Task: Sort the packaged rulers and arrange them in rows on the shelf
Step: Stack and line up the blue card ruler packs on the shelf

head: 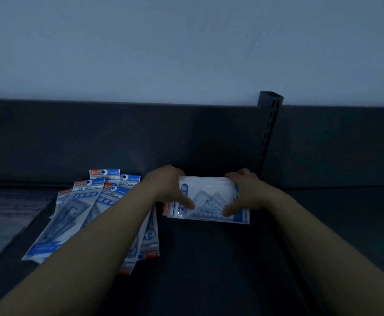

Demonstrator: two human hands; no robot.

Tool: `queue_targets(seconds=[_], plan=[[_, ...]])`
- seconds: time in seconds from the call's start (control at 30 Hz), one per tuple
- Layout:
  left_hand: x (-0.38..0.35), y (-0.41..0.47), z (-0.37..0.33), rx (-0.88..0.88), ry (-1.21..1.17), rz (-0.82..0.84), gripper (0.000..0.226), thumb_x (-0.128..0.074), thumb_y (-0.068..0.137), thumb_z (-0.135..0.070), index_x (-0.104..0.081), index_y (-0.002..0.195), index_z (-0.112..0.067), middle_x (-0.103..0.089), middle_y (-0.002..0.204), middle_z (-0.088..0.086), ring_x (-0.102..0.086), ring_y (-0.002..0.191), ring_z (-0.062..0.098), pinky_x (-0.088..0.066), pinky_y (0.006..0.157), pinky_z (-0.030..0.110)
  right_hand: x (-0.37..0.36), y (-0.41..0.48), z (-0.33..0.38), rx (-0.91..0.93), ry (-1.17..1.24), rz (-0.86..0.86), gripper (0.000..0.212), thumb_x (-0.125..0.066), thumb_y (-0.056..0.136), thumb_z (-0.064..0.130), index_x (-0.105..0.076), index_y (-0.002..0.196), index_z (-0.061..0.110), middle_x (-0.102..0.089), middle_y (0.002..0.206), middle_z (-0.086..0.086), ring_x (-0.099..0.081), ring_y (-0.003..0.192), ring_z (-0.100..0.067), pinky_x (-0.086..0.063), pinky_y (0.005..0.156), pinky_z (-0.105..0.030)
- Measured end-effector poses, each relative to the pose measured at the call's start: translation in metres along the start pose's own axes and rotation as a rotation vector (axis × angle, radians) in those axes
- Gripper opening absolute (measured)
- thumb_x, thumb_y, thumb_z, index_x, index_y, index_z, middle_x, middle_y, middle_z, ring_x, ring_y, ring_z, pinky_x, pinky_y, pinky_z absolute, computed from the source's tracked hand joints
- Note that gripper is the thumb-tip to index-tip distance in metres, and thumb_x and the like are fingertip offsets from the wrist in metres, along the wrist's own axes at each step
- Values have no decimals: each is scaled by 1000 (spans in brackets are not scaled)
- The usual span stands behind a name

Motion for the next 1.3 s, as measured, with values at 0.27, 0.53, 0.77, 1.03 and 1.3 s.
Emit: queue_targets(seconds=[0.27,0.53,0.77,1.03,1.3], plan=[[-5,3,-2,-24,-126,215,61,-82,66,-52,-64,112,-17,-65,110,-4,-61,94,11,-53,80,27,-9,10,10,-20,120,295,78,-87,63,37,-46,129,25,-54,124,10,-53,109,-9,-46,92,-22],[0,-12,-2,-16,138,43,101,-67,63,-75,-35,143,-23,-40,144,1,-43,126,22,-39,101,35,-2,3,16,-58,-82,220,133,-83,54,61,2,152,30,-8,157,3,-16,142,-22,-23,117,-37],[-68,-36,-16,-159,144,88,70,-16,98,-57,8,153,-19,5,162,0,7,148,17,5,119,46,-55,-26,21,125,-147,97,99,-30,73,83,9,150,34,2,160,8,2,146,-11,1,119,-44],[-87,-81,-24,-112,220,-7,76,-9,96,-61,13,152,-15,16,161,2,19,146,17,17,116,50,-73,-75,13,248,-379,-97,106,-7,71,87,17,150,21,21,157,5,22,143,-5,9,119,-38],[-91,-113,-34,-42,217,22,78,-10,95,-62,17,151,-16,21,160,3,23,145,17,16,116,50,-80,-98,14,266,-332,-112,113,-7,65,92,15,151,20,24,155,6,23,143,-5,7,120,-32]])
Point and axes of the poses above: each hand's wrist, its own y-axis towards the middle knuckle, its own x-axis out of the back of the hand, z = x × y, the point moved 3 cm from there along y, towards the middle knuckle
